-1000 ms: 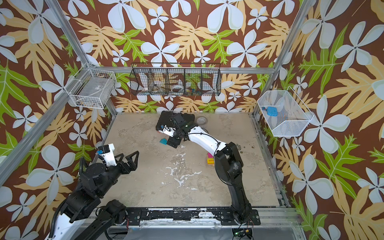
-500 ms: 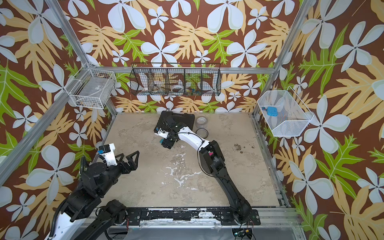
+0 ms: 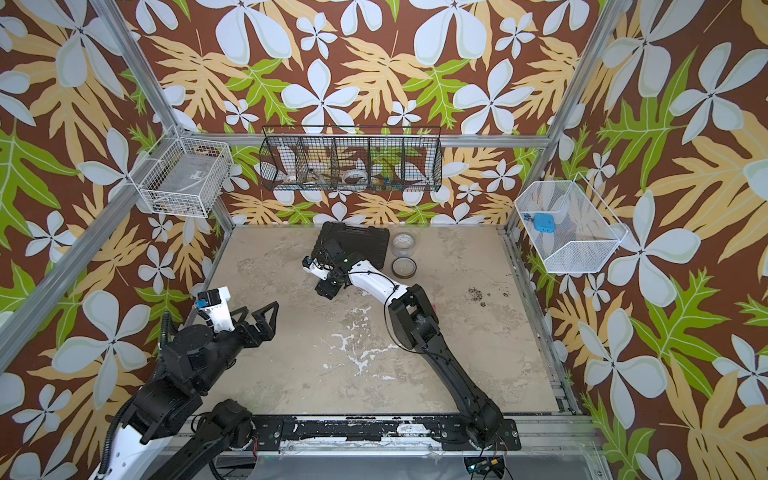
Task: Build the wood block tower
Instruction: 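Lower the right gripper and close it on the teal block, then lift the teal block and carry it over the stack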
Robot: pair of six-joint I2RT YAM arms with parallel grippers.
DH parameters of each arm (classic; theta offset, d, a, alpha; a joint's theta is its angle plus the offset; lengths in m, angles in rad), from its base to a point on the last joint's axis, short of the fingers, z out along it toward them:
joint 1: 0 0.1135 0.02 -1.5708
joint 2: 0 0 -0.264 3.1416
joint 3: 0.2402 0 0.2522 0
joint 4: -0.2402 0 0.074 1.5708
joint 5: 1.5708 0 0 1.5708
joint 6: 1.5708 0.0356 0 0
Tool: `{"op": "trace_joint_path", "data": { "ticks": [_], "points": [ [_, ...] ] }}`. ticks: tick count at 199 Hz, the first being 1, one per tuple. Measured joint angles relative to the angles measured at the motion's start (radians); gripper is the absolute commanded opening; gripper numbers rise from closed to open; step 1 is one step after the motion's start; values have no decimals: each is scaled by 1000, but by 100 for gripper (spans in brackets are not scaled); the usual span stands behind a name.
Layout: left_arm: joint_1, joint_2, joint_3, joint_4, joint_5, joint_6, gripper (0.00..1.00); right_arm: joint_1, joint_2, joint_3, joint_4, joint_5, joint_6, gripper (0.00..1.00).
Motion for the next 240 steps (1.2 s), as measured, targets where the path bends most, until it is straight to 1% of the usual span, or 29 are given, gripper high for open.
{"op": "trace_joint_path", "data": {
  "ticks": [28,83,101,139,151,165,172,198,213,240],
  "points": [
    [0,-1,0,0,0,0,100,1,2,0,6,-1,5,64],
    [0,-4,-3,0,0,0,100,1,26,14,15,5,5,64],
    [0,-4,-3,0,0,0,100,0,39,29,31,1,8,61],
    [0,-4,-3,0,0,0,100,0,48,34,53,-21,9,48],
    [0,-4,-3,0,0,0,100,0,48,34,53,-24,8,41],
    [0,-4,-3,0,0,0,100,0,48,34,53,-25,8,28],
    [0,-4,-3,0,1,0,100,0,48,34,53,-27,8,25],
    [0,-4,-3,0,1,0,100,0,46,30,53,-35,5,20],
    [0,-5,-3,0,3,0,100,0,43,29,49,-42,0,16],
    [0,-5,-3,0,3,0,100,-1,18,29,-1,-54,-31,10]
  ]
}}
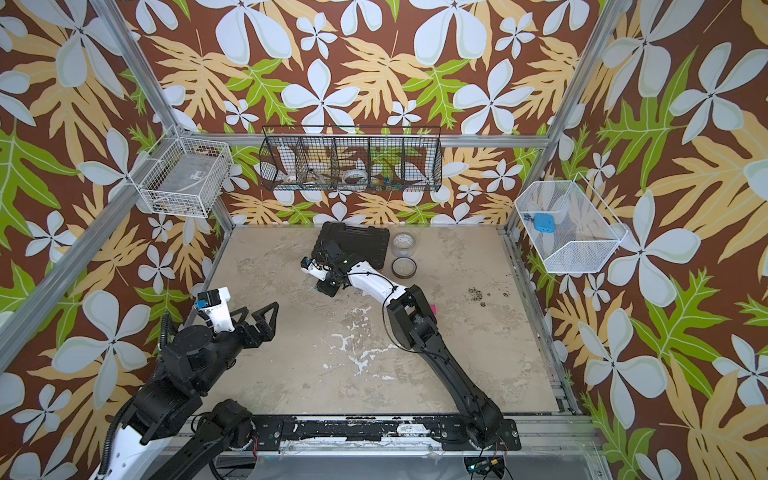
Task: Build the wood block tower
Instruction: 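Lift the teal block and carry it over the stack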
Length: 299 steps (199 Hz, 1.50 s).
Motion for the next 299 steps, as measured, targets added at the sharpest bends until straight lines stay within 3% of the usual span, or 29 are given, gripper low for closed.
{"op": "trace_joint_path", "data": {
  "ticks": [46,82,109,140,180,211,232,263,299],
  "points": [
    [0,-3,0,0,0,0,100,0,-236,-92,-121,-17,-172,0],
    [0,-9,0,0,1,0,100,0,-597,-407,-120,-50,-369,0],
    [0,-10,0,0,5,0,100,-13,-736,-507,-160,-79,-466,0],
    [0,-19,-2,0,9,0,100,-77,-814,-523,-209,-150,-507,0],
    [0,-24,-2,0,19,2,100,-141,-916,-622,-230,-144,-490,0],
    [0,-28,-2,1,19,3,100,-269,-1058,-750,-152,-73,-408,0],
    [0,-29,-2,1,23,3,100,-295,-1194,-904,-75,-45,-412,0],
    [-1,-31,-2,0,23,3,100,-303,-1320,-1021,-110,-55,-529,0],
    [-1,-37,-2,0,23,3,100,-374,-1378,-1123,-173,-155,-655,0]
  ]
}}
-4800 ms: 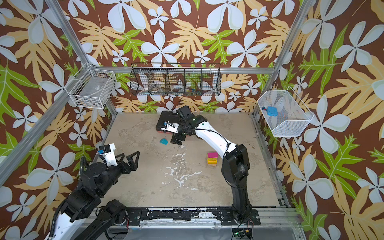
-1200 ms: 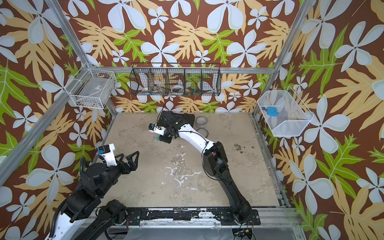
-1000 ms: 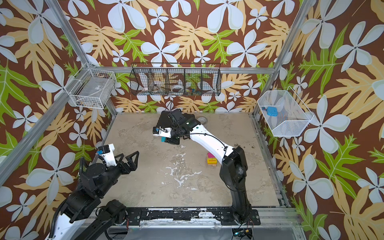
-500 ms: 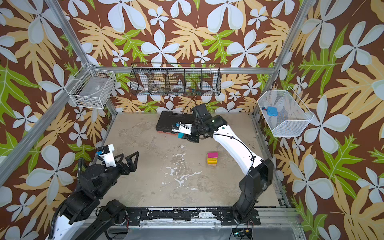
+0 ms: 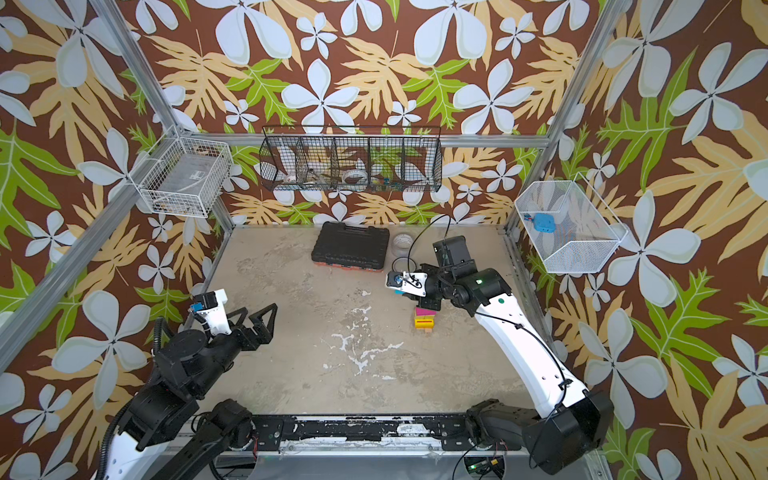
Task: Build the wood block tower
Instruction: 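Lift the teal block and carry it over the stack, then lower the teal block onto the magenta block atop the stack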
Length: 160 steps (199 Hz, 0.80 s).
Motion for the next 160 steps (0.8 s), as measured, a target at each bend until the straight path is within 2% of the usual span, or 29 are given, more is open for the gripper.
{"op": "trace_joint_path", "data": {
  "ticks": [25,47,75,112,160],
  "points": [
    [0,-3,0,0,-1,0,100,-32,53,-50,0,-15,-32,0],
    [0,-5,0,0,-2,0,100,-34,117,-98,0,17,-47,0],
    [0,-4,0,0,-3,0,100,-61,168,-87,-13,28,-69,0],
    [0,-3,0,0,-3,0,100,-117,150,-126,8,25,-76,0],
    [0,-10,0,0,0,0,100,-126,151,-150,19,34,-80,0]
  ]
}}
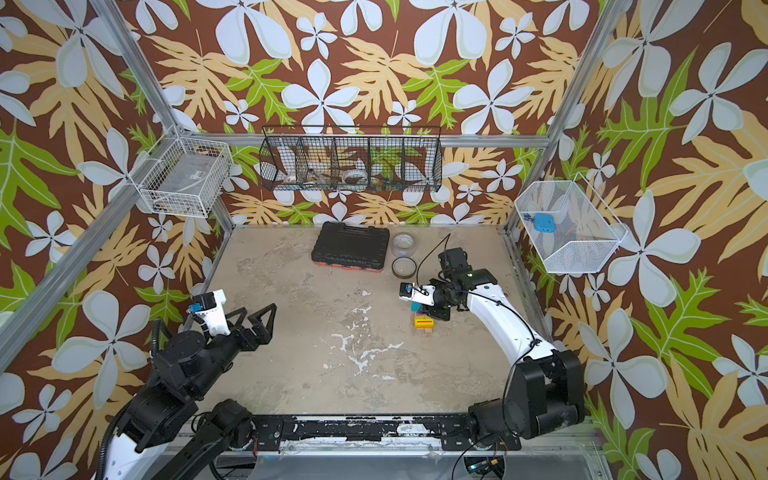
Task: Build the wood block tower
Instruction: 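Lower the teal block onto the magenta block atop the stack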
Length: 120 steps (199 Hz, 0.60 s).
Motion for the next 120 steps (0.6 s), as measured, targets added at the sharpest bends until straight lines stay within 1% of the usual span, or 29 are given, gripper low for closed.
{"op": "trace_joint_path", "data": {
  "ticks": [42,93,120],
  "points": [
    [0,-9,0,0,0,0,100,-4,16,-22,-3,22,0,0],
    [0,-10,0,0,0,0,100,-19,75,31,-9,21,0,0],
    [0,-10,0,0,0,0,100,-31,78,26,-2,18,-2,0]
  ]
}}
